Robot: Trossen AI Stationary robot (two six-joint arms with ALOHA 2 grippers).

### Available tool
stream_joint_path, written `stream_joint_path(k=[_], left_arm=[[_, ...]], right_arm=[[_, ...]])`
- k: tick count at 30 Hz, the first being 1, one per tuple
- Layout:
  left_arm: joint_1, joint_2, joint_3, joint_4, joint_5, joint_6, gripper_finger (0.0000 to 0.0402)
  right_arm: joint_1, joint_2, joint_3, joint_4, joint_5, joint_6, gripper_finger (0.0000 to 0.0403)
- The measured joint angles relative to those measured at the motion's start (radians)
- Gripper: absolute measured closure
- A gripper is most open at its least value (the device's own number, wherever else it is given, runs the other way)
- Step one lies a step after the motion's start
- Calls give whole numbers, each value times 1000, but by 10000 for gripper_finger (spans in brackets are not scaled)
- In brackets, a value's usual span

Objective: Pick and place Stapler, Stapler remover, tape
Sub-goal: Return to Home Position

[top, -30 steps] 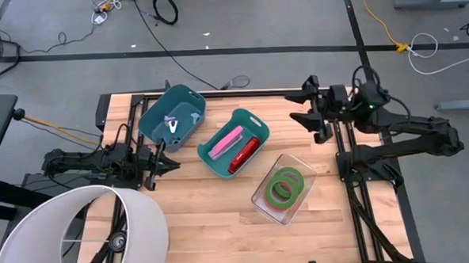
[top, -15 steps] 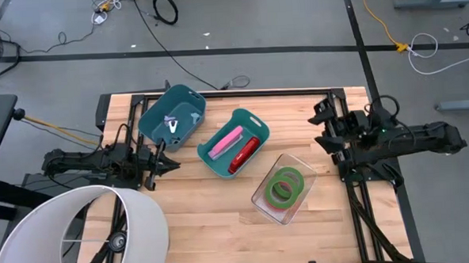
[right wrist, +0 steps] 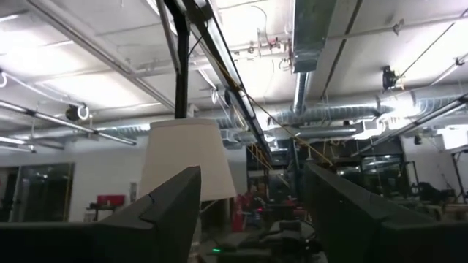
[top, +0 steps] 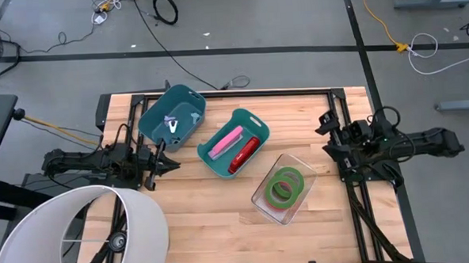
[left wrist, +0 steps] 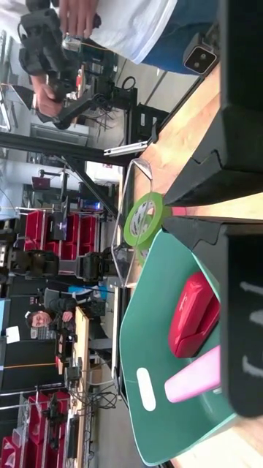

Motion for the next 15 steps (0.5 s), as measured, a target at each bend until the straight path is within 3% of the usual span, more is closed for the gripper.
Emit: stream_joint_path(k=[9,15], left_arm=[[0,0,0,0,0,0,365],[0,0,0,0,0,0,365]], right_arm=[[1,-73,-62,-1,-9,103,163],[5,-125,-82,-2,-105,98,163]])
